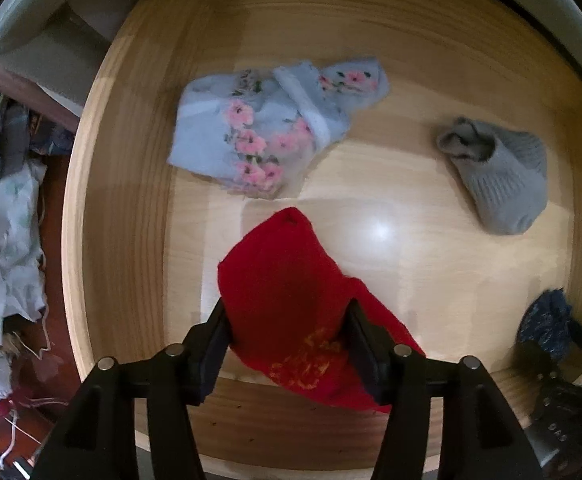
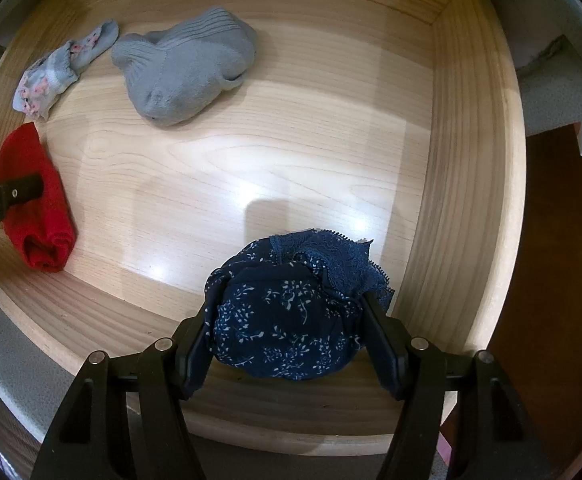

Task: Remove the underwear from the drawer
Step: 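Lower the left tool onto the red sock and close it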

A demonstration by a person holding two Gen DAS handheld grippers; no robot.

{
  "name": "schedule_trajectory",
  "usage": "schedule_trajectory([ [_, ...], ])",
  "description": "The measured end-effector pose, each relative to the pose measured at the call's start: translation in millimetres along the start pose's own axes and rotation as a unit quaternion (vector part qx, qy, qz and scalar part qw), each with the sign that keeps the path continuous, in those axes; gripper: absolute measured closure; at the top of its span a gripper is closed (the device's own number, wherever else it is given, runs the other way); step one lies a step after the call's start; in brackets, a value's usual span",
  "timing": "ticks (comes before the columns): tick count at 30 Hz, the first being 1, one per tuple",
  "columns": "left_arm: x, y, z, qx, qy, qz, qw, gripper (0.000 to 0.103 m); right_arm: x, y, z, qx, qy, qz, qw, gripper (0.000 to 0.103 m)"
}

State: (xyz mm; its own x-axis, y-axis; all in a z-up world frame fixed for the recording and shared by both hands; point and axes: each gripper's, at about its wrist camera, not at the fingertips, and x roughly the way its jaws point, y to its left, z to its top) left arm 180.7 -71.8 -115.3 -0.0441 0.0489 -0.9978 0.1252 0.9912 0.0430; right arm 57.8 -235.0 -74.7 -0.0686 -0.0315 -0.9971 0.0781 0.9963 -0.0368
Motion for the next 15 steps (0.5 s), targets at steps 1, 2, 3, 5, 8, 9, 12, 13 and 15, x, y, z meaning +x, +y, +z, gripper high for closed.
schedule_trajectory([
  [1,1,4,0,-0.007,0.006,-0.003,1.0000,0.041,0,0,0,0.000,0.000,0.000,1.000,0.039],
  [2,1,8,1,-0.014,0.010,-0.009,0.9998,0.041,0,0,0,0.000,0.000,0.000,1.000,0.039],
  [3,2,11,3,-0.021,0.016,-0.017,0.9995,0.040,0,0,0,0.000,0.000,0.000,1.000,0.039],
  [5,1,24,5,-0.036,0.026,-0.031,0.9985,0.040,0,0,0,0.000,0.000,0.000,1.000,0.039],
  [8,-1,43,5,-0.057,0.030,-0.046,0.9969,0.040,0,0,1,-0.001,0.000,0.000,1.000,0.039],
  [9,-4,47,5,-0.067,0.030,-0.052,0.9959,0.040,0,0,1,-0.001,0.000,0.000,1.000,0.039],
  [12,-16,66,-4,-0.099,0.031,-0.068,0.9923,0.039,0,0,1,0.000,0.000,0.000,1.000,0.039],
  [13,-17,69,-5,-0.108,0.030,-0.067,0.9915,0.037,0,0,1,0.000,-0.001,0.001,1.000,0.039],
  [15,-16,73,-13,-0.121,0.035,-0.062,0.9901,0.036,0,0,1,0.000,-0.001,0.002,1.000,0.039],
])
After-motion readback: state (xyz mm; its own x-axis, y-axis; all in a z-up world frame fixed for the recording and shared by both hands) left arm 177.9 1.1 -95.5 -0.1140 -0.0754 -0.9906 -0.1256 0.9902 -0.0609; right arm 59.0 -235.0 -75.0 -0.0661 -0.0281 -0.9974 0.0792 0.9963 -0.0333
